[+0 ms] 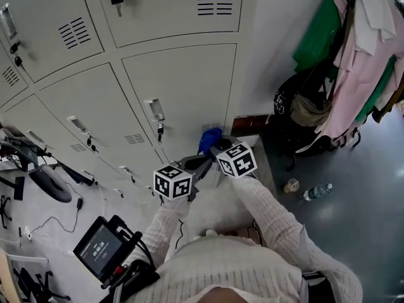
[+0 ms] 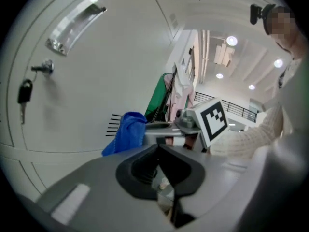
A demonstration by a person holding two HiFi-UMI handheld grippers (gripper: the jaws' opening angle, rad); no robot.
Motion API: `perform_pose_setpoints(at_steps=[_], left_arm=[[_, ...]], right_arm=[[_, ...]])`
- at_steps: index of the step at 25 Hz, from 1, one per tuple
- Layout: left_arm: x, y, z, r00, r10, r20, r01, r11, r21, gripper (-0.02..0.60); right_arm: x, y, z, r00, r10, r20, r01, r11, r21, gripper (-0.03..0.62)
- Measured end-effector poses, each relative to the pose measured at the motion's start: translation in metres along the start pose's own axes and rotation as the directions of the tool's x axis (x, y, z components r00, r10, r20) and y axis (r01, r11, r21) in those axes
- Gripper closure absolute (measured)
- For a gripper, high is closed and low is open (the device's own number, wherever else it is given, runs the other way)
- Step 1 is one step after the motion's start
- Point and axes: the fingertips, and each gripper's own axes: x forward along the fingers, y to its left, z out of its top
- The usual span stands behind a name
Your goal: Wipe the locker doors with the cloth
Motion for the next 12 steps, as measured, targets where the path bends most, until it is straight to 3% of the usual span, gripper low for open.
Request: perform_pose_setpoints(at_steps=[4,7,12], left_arm=[[-0.03,-0.026,0.012,0.998,-0.002,0.067,-0.001,0.999,0.035,0.575],[-0.054,-0.04,0.015,0.994,0.039,0.102,-0.048,0.995,0.082,0.574],[-0.077,-0.056,0.024,0.972,0.053,0.23,-0.069,0.996,0.061,0.575]], right_arm=[[-0.026,0.032,0.028,0.991,0.054,0.126,-0.055,0.999,0.001,0.537],[-0.05,0.052,0.05,0.969,0.094,0.228,-0.096,0.995,-0.001,0.537],[-0.098,0.076,0.066,0.922,0.126,0.366,-0.132,0.991,-0.009,0.537]])
